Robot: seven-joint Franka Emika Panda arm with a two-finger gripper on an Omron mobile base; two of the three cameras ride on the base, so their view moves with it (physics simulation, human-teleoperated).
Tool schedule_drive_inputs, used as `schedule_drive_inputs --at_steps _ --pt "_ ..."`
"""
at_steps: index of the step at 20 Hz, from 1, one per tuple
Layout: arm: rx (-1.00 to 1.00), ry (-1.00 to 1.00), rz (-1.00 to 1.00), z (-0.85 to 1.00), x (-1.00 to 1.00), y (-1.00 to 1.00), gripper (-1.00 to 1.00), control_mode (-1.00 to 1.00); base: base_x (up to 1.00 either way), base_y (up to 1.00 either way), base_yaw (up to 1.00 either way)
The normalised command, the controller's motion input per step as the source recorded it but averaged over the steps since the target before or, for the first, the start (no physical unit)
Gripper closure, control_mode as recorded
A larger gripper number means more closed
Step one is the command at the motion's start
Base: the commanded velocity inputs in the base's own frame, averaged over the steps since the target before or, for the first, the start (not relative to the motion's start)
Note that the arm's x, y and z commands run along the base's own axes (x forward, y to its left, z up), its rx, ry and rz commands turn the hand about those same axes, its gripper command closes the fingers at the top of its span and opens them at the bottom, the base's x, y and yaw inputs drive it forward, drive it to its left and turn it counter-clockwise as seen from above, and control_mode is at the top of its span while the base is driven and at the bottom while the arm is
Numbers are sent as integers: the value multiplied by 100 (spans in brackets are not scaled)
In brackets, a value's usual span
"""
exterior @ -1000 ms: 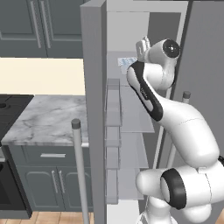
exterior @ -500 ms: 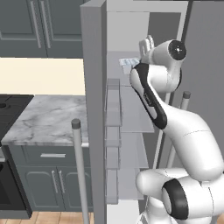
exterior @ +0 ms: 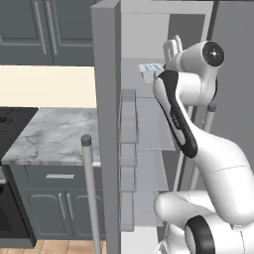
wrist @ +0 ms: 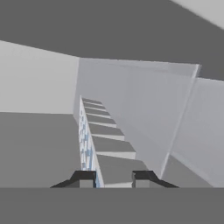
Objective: Open the freezer door, pick up the ice cube tray from the freezer, and place it on the dining counter.
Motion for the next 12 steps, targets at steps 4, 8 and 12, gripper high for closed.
schedule_drive_inputs --at_steps 4,8,12 --pt "0 0 0 17 -55 -3 100 -100 0 0 0" --pt "0 -1 0 11 -59 -1 100 -100 0 0 0" --pt "0 -6 0 7 -74 -6 100 -100 0 0 0"
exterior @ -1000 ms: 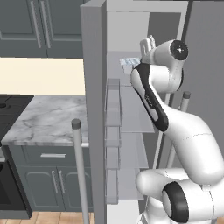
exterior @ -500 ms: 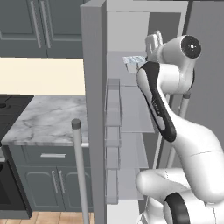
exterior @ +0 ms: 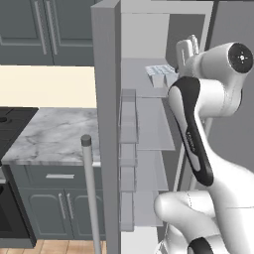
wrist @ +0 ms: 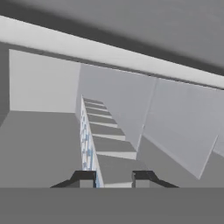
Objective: Open the freezer door, pick up the ice cube tray from the freezer, and place it on the dining counter.
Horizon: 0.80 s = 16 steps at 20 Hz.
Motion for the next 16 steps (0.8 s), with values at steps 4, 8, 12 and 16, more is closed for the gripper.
schedule_drive_inputs --at_steps 4,8,12,16 --pt "0 -7 0 4 -72 -5 100 -100 0 0 0" --pt "0 -5 0 3 -61 -3 100 -100 0 0 0" --pt "0 -5 0 6 -53 -2 100 -100 0 0 0" --pt "0 -3 0 9 -48 -1 100 -100 0 0 0"
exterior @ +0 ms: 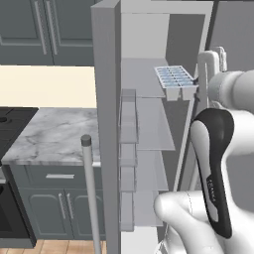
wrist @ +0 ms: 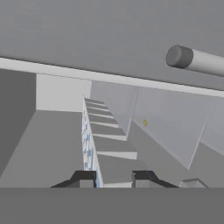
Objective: Open the freezer door, pick up the ice cube tray from the freezer, and place it on the dining counter.
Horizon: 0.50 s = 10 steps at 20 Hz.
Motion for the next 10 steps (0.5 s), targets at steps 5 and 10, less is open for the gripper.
schedule_drive_inputs --at_steps 5,10 --pt "0 0 0 9 -34 -3 100 -100 0 0 0" --pt "0 0 0 6 -16 0 100 -100 0 0 0"
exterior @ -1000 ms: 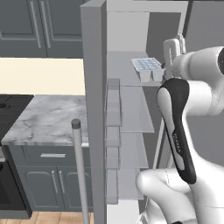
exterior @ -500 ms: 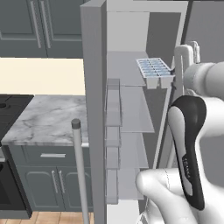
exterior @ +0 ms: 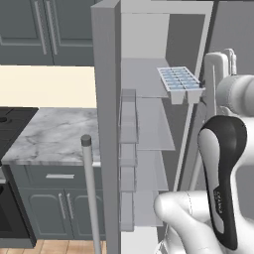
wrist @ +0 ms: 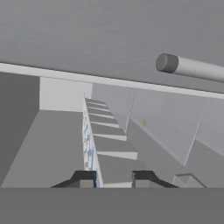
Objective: Open the freezer door, pick up the ice cube tray from the freezer, and place it on the dining counter.
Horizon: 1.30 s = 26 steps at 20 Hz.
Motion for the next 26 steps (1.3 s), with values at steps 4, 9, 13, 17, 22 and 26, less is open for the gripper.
schedule_drive_inputs --at_steps 4,9,13,17,22,26 --pt "0 0 0 0 -13 0 100 -100 0 0 0" --pt "0 0 0 0 0 0 100 100 -54 -5 0" --pt "0 0 0 0 0 0 100 100 -94 -15 0" --pt "0 0 0 0 0 0 100 100 -85 -42 2" --pt "0 0 0 0 0 0 100 100 -70 -82 10" --pt "0 0 0 0 0 0 100 100 -77 -80 23"
